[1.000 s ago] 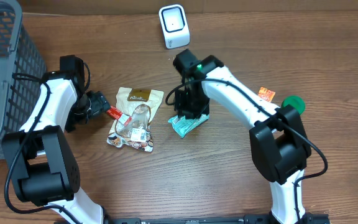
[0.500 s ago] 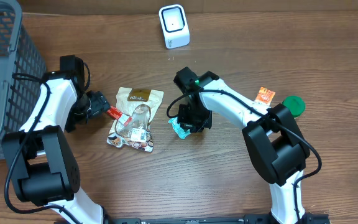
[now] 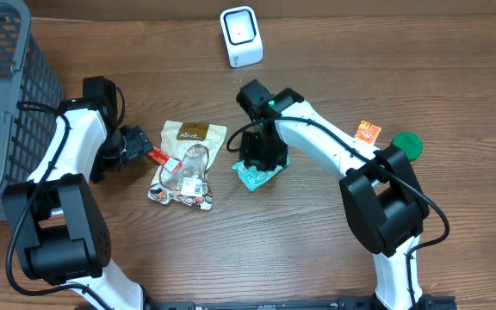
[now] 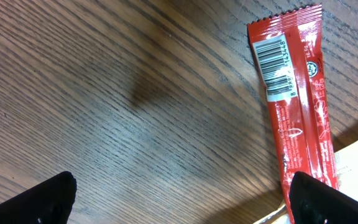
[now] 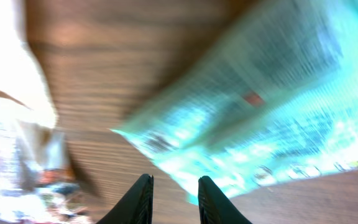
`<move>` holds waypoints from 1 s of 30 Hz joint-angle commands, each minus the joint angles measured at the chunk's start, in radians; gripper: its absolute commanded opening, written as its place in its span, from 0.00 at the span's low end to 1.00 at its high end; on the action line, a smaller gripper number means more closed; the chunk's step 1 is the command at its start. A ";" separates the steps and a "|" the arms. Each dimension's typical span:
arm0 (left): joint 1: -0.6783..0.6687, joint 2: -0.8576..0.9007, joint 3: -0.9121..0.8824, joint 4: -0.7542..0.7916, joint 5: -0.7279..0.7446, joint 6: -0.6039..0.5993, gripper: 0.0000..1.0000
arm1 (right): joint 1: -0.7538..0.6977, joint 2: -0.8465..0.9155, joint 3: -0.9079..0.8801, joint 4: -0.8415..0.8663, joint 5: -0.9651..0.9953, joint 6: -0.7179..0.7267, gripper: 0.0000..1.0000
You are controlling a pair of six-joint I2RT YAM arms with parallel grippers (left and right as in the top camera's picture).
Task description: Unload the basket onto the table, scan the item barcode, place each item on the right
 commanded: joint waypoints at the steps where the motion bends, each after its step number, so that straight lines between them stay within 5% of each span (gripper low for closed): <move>1: 0.010 -0.002 0.019 0.001 -0.021 0.015 1.00 | -0.003 0.004 0.027 0.014 0.053 0.010 0.26; 11: 0.010 -0.002 0.019 0.001 -0.021 0.015 1.00 | 0.017 0.008 -0.037 0.111 0.124 0.011 0.26; 19: 0.010 -0.002 0.019 0.001 -0.021 0.015 1.00 | 0.017 -0.002 -0.018 0.126 0.105 -0.021 0.37; 30: 0.010 -0.002 0.019 0.001 -0.021 0.015 0.99 | -0.126 -0.044 0.099 -0.106 0.113 -0.198 0.68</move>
